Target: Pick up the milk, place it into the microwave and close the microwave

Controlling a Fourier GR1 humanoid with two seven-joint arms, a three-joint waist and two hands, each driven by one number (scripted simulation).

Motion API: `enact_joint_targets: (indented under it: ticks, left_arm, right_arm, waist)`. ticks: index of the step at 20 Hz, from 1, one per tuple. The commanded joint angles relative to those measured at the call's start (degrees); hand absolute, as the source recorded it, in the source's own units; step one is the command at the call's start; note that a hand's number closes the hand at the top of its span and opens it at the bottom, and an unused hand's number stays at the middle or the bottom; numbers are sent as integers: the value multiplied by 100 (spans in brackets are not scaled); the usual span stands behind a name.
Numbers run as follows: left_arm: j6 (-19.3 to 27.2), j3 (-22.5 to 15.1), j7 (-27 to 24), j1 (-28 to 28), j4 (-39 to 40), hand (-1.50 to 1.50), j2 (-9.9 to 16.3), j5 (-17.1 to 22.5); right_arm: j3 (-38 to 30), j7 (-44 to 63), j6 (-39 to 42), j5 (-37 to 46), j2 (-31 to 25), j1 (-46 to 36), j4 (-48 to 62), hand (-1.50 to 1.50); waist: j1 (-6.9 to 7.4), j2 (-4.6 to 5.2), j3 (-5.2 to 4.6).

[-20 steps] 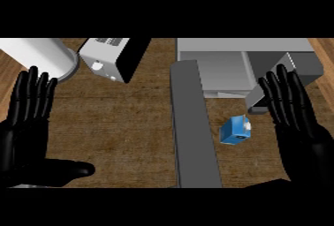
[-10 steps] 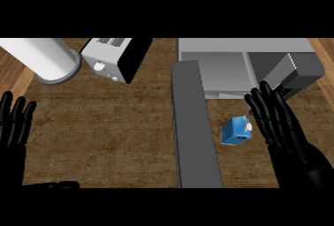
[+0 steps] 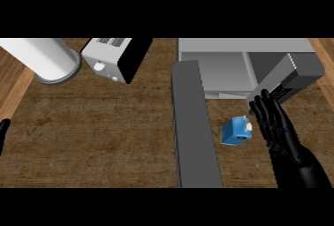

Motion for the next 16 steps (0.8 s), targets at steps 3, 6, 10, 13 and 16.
enact_joint_targets:
  ticks: [3,6,10,13,16]
  left_arm:
    - [-342,80,-138,527,-336,-150,-206,81]
    - [-408,345,212,670,-701,-150,-155,361]
    - [-679,487,19,949,-743,-150,-242,464]
    - [-863,440,-266,1005,-493,-150,-397,372]
    - [-937,651,-202,982,-447,-150,-312,481]
  right_arm:
    - [-506,-440,153,-272,-101,-135,756,-150]
    - [-81,-536,-91,106,166,-50,947,-150]
    - [-449,-974,-129,-13,139,-48,1578,-150]
    - [-352,-1631,-276,120,199,421,1909,-150]
    - [-1195,-2088,14,-436,-103,94,2666,-150]
  waist:
    - [20,4,0]
    - [21,1,0]
    - [32,2,0]
    - [15,0,-1]
    - [21,7,1]
